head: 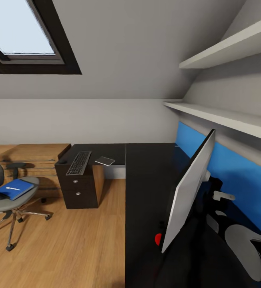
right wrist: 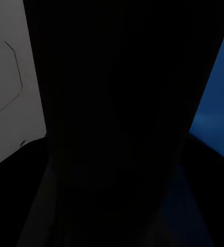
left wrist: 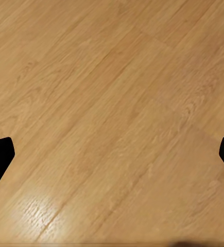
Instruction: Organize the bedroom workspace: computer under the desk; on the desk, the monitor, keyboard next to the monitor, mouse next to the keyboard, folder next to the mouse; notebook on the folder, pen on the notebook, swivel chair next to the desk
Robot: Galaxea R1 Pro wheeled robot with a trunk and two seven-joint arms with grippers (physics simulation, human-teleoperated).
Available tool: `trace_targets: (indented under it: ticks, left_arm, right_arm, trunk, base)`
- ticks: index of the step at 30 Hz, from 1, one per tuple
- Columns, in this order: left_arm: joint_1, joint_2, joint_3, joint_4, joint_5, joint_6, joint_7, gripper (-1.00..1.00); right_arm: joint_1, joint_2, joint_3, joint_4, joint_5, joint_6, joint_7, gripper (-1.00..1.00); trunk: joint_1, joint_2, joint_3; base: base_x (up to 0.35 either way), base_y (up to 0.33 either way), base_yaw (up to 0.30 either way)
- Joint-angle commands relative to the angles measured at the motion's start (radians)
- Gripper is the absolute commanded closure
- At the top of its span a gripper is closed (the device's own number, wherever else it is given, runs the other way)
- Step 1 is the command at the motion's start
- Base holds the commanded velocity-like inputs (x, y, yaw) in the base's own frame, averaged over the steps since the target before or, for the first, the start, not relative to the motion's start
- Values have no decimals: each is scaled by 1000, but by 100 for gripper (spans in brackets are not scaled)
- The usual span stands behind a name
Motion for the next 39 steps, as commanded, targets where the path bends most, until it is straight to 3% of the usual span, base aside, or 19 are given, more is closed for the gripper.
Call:
trace_targets:
  ticks: [1,39]
  left_arm:
    - [-1,0,-9,0,7,-2,2,-100]
    - [-1,-4,-9,0,7,-2,2,-100]
  right_arm:
    - [0,0,-40,71,4,-1,3,100]
    - [0,1,-40,72,5,-1,3,100]
  trunk:
    - [0,0,-1]
    - [0,0,-1]
  base:
    - [0,-45,0]
    - [37,-3,0]
